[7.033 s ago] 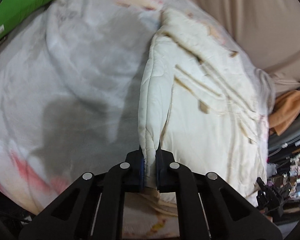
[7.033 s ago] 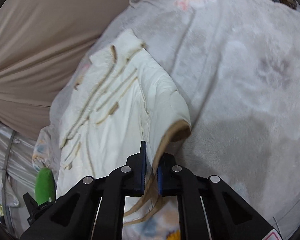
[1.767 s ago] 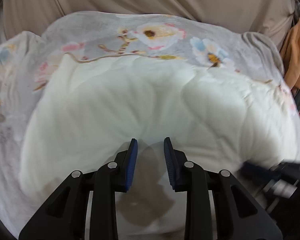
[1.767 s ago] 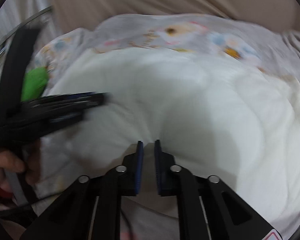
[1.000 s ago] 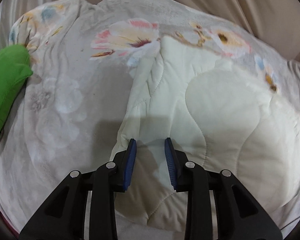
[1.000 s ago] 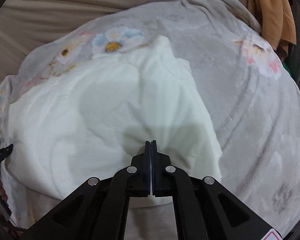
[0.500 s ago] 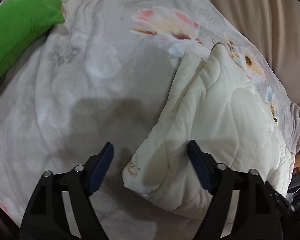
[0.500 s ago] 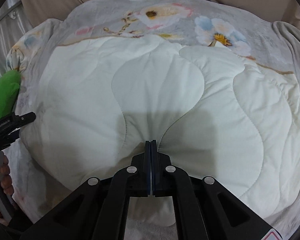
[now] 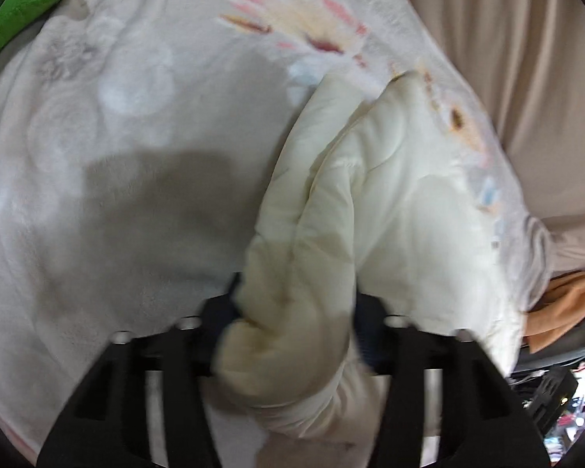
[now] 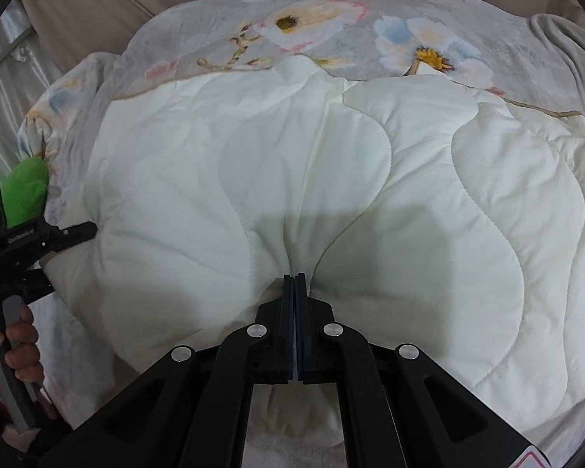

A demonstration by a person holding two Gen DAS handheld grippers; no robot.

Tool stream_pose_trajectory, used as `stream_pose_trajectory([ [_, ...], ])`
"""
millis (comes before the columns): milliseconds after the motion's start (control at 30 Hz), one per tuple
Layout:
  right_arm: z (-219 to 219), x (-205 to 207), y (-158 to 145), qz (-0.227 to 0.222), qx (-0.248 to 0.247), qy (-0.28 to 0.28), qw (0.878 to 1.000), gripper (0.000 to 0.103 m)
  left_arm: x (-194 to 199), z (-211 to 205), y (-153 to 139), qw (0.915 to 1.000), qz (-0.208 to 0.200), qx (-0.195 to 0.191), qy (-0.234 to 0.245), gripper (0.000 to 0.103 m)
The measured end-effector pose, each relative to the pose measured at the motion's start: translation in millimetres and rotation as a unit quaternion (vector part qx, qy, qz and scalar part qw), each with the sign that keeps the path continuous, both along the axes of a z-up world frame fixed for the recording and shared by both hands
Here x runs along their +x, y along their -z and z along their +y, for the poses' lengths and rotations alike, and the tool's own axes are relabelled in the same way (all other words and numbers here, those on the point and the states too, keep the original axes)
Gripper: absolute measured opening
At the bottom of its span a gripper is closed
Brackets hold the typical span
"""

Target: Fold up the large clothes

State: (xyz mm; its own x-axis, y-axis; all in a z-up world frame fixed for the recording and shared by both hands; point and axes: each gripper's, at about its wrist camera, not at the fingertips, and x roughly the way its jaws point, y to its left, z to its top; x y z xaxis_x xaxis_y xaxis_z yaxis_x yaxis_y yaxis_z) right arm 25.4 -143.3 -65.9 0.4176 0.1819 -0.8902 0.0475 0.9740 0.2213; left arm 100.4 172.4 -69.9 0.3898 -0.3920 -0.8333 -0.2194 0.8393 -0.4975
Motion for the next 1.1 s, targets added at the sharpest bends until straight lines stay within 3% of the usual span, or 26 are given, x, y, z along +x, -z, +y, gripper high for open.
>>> stream_pose_trajectory([
  [133, -2, -29, -16, -0.009, 0.032, -0.001, 0.999, 0.001, -10, -4, -41, 0.9981, -0.049, -0.033, 0.018, 0.025],
  [267, 4, -37, 10, 0.021, 0.025, -0.016, 0.999, 0.001, -20, -37, -91, 0.9914, -0.107, -0.044, 0.062, 0.023],
  [367, 1, -39, 24, 0.015, 0.036, -0.012, 0.999, 0.001, -29, -77, -123, 0.982, -0.14, -0.054, 0.114, 0.022],
  [533, -13, -43, 30, 0.003, 0.086, -0.01, 0.996, 0.0, -49, -171, -153, 0.9544, -0.18, -0.059, 0.231, 0.022],
  [667, -42, -67, 22, -0.014, 0.165, 0.027, 0.986, 0.001, -62, -250, -146, 0.9314, -0.181, -0.043, 0.313, 0.022],
  [767, -66, -100, 15, -0.026, 0.194, 0.057, 0.979, 0.004, -75, -312, -121, 0.912, -0.164, -0.019, 0.376, 0.022],
  [967, -113, -168, 1, -0.033, 0.173, 0.12, 0.977, 0.004, -95, -389, -51, 0.8893, -0.112, 0.038, 0.442, 0.021],
  [1100, -138, -193, -10, -0.04, 0.145, 0.157, 0.976, 0.006, -104, -407, -26, 0.8782, -0.112, 0.071, 0.46, 0.021],
])
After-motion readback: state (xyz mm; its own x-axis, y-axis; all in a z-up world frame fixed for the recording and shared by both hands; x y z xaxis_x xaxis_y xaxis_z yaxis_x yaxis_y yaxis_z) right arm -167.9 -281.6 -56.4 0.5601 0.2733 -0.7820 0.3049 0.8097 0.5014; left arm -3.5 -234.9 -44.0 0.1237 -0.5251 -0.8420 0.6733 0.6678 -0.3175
